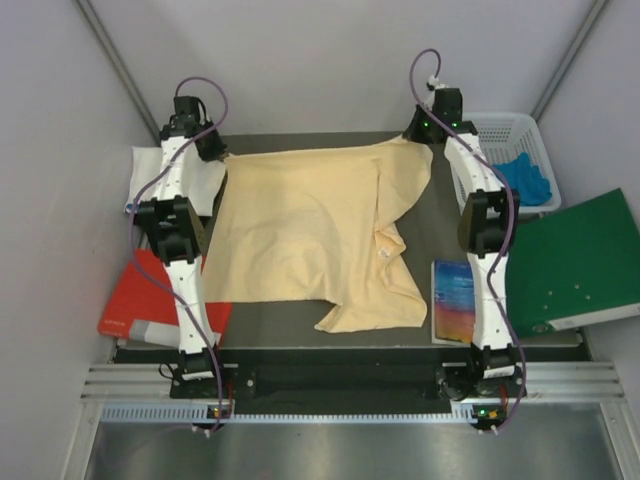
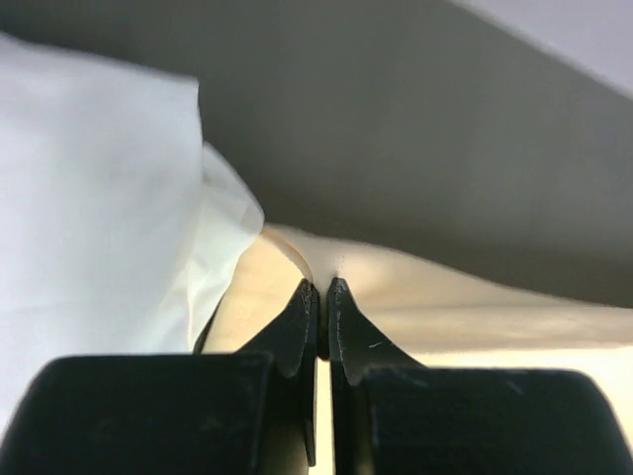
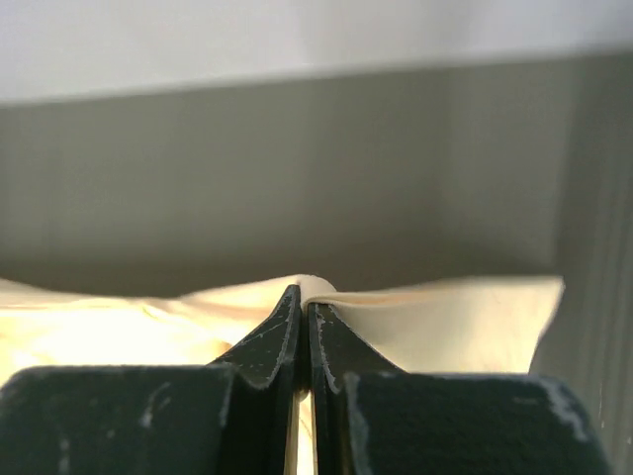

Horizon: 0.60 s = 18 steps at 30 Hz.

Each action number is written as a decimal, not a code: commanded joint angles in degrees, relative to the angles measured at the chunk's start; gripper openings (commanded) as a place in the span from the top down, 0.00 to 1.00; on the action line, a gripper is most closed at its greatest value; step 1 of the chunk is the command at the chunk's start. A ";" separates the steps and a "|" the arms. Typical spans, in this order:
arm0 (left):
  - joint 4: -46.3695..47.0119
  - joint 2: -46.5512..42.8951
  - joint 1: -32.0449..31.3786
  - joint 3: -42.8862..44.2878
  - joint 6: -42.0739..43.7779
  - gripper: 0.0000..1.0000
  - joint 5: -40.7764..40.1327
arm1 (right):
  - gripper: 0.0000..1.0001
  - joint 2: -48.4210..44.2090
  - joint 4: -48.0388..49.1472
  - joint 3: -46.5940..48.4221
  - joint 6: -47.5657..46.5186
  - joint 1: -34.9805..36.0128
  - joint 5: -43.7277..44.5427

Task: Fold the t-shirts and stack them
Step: Flatten out the tshirt

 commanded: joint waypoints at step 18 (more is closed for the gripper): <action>12.20 -15.79 1.14 -2.35 -3.72 1.00 4.23 | 1.00 -21.94 9.67 -1.90 6.46 0.83 -1.51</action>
